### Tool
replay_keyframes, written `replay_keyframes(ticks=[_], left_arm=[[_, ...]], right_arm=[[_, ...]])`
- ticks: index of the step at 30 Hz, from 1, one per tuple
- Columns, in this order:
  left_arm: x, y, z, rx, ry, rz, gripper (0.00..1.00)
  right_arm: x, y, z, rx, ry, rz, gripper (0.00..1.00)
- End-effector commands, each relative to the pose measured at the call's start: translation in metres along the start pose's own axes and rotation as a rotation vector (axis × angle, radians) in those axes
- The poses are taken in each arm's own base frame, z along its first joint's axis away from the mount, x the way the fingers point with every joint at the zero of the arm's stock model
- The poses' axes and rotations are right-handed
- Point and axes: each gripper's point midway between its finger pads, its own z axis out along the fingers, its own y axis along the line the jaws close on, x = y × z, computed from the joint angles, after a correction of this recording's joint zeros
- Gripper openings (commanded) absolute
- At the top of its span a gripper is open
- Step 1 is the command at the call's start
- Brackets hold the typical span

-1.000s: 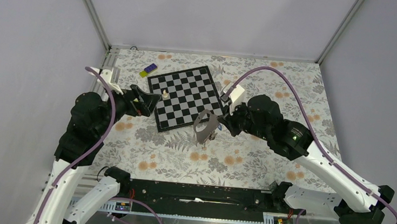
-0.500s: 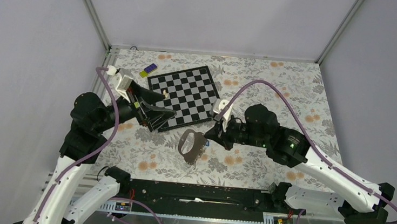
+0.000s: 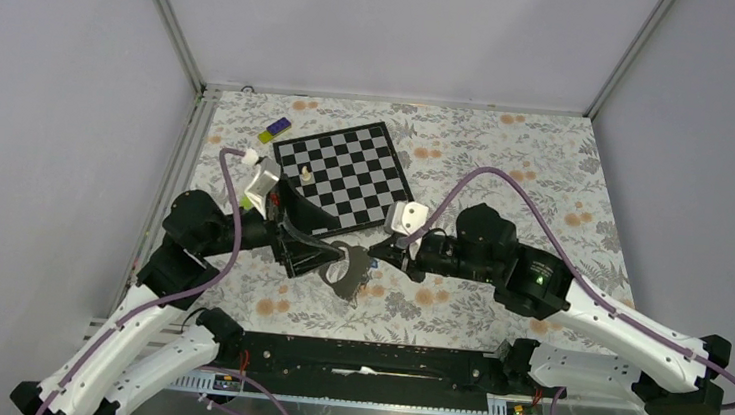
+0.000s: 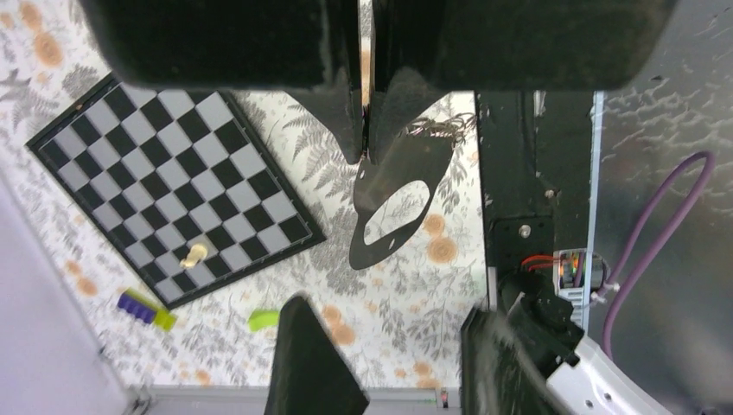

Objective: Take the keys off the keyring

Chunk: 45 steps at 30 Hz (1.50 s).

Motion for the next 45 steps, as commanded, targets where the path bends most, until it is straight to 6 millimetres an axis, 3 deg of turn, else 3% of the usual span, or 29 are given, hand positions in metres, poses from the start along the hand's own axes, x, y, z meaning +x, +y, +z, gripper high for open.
replay_keyframes(ticks=[1, 10, 18, 26, 34, 45], left_arm=[[-0.010, -0.024, 0.012, 0.109, -0.028, 0.055, 0.86], [-0.004, -0.026, 0.020, 0.067, -0.062, 0.063, 0.84], [0.006, -0.037, 0.034, 0.086, -0.035, 0.057, 0.79], [0.017, -0.047, 0.052, 0.112, 0.014, 0.056, 0.58], [0.022, -0.048, 0.058, 0.096, 0.028, 0.054, 0.33], [0.017, -0.042, 0.055, 0.039, 0.040, 0.079, 0.28]], right_arm=[[-0.056, -0.009, -0.011, 0.040, -0.206, -0.100, 0.00], [-0.051, 0.015, -0.024, -0.075, -0.206, -0.103, 0.00], [-0.059, 0.025, -0.045, -0.091, -0.278, -0.090, 0.00], [-0.062, 0.009, -0.047, 0.004, -0.301, -0.072, 0.00], [-0.052, 0.002, -0.043, 0.043, -0.267, -0.075, 0.00], [-0.039, -0.007, -0.045, 0.100, -0.218, -0.087, 0.00]])
